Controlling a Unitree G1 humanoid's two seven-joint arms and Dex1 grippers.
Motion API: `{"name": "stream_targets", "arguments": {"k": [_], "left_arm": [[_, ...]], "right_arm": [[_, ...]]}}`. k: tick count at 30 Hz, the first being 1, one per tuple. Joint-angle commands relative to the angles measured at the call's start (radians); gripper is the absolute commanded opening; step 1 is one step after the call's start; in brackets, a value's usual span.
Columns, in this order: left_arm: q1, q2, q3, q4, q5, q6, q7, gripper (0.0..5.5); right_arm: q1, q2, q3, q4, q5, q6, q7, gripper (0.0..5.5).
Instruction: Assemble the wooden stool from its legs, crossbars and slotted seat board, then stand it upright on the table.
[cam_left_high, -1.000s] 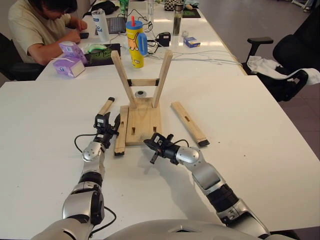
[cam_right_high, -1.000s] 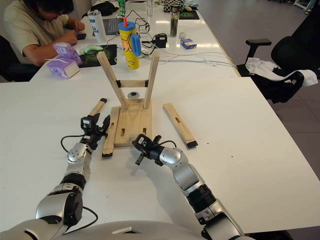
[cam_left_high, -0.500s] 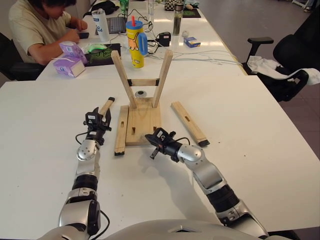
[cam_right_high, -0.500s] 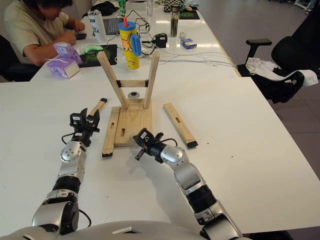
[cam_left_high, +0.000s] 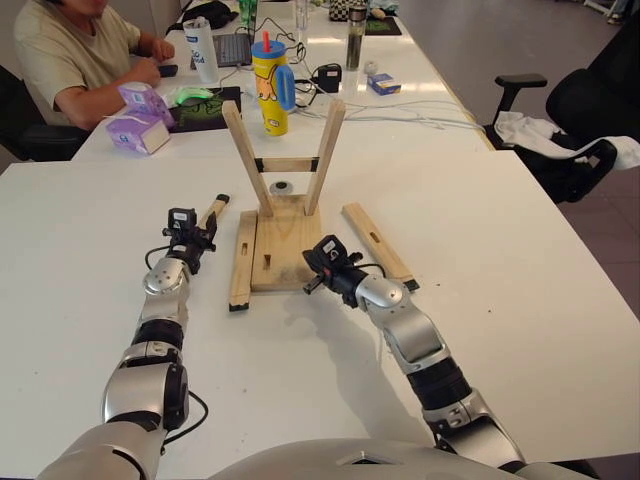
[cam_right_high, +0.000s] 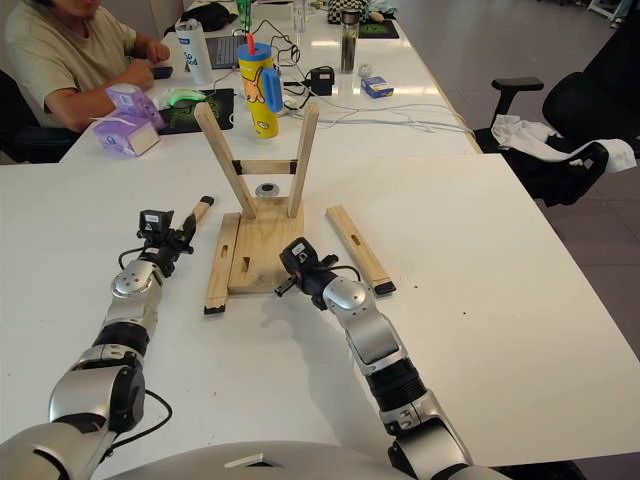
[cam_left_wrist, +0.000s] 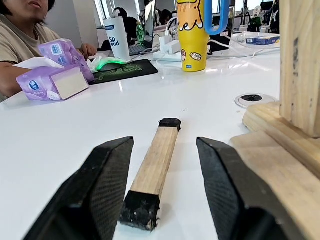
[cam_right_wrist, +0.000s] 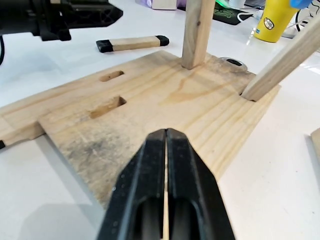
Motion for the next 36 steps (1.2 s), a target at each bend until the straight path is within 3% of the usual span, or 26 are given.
{"name": "stream_targets", "arguments": {"k": [1, 16, 25, 36], "left_arm": [[-0.067, 0.026, -0.009, 0.099, 0.016, 0.027, -0.008, 2.37], [-0.069, 0.073, 0.014, 0.204, 0.019, 0.015, 0.066, 2.37], [-0.076, 0.061, 0.014, 0.225, 0.005, 0.041, -0.040, 2.37], [-0.058, 0.060, 0.013, 0.245, 0.015, 0.079, -0.042, 2.37]], "right_arm": [[-0.014, -0.004, 0.024, 0.004, -0.001, -0.005, 0.017, 0.00], [-0.006, -0.014, 0.065, 0.003, -0.001, 0.003, 0.055, 0.00], [-0.014, -0.021, 0.084, 0.002, 0.000, 0.014, 0.070, 0.00], [-0.015, -0.030, 0.112, -0.007, -0.006, 0.016, 0.086, 0.00]]}}
